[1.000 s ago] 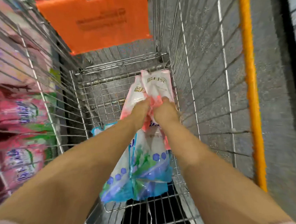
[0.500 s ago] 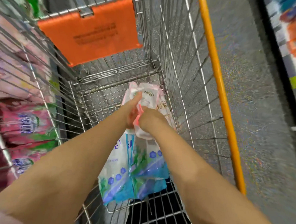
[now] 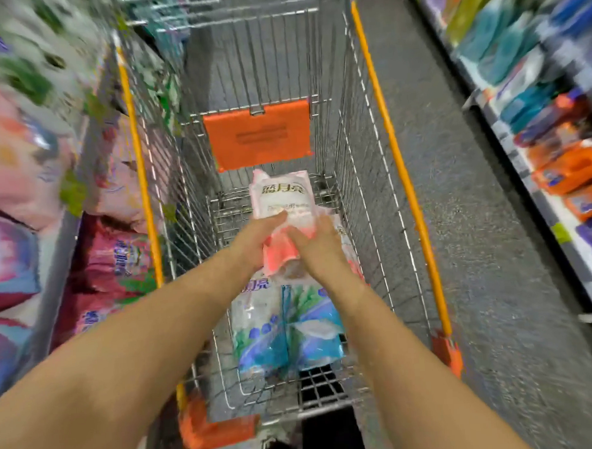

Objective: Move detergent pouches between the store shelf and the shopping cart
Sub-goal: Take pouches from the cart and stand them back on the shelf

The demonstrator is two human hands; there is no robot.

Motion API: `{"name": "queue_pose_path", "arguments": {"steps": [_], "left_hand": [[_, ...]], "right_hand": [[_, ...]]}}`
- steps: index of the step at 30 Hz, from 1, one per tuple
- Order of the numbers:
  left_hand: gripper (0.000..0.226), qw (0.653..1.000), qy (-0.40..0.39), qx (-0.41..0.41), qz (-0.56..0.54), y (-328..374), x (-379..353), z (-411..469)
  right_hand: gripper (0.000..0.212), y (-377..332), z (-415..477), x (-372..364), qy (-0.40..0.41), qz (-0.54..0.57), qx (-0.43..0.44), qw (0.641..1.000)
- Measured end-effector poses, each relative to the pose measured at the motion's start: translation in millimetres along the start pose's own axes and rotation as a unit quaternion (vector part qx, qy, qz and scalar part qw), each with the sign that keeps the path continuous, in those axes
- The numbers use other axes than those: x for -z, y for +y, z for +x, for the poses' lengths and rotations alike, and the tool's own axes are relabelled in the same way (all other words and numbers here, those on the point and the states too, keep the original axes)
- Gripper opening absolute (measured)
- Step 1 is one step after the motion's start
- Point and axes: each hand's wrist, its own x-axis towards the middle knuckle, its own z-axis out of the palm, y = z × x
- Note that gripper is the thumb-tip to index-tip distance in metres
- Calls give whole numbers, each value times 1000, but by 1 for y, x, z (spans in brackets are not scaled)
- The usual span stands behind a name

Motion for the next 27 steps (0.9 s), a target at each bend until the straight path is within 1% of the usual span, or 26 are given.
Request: {"name": "queue_pose_path", "arguments": {"steps": [1, 3, 5, 6, 8, 11, 13, 16, 18, 22, 25, 27], "left_hand": [[38, 1000, -10, -25, -2, 6, -1, -17], [42, 997, -19, -70, -11, 16, -3, -55], [37, 994, -25, -106, -12, 25, -7, -93], [33, 991, -39, -128, -14, 30, -10, -111], [28, 982, -64, -175, -20, 37, -18, -148], [33, 971, -78, -228, -11, 50, -29, -206], [35, 966, -68, -248, -3, 57, -36, -249], [35, 958, -56, -280, 17, 63, -47, -316], [34, 943, -62, -325, 28, 60, -57, -357], [27, 919, -65, -390, -3, 41, -77, -437], [20, 902, -44, -429, -11, 19, -82, -502], [21, 885, -26, -464, -22, 4, -79, -544]], "right_hand": [[85, -6, -10, 2, 10, 32, -5, 999], [75, -22, -36, 8, -1, 83, -4, 997], [61, -39, -64, 17, -17, 116, 19, 993], [57, -47, -78, 22, -20, 119, 36, 992], [57, -64, -107, 33, -13, 108, 78, 991], [69, -89, -148, 46, -20, 102, 135, 985], [62, -104, -175, 56, -34, 117, 176, 977], [60, -122, -219, 74, -68, 141, 219, 963], [62, -131, -251, 88, -101, 169, 247, 949], [63, -142, -314, 117, -181, 181, 326, 910], [57, -148, -363, 128, -244, 178, 362, 882], [55, -154, -400, 127, -289, 175, 380, 861]]}}
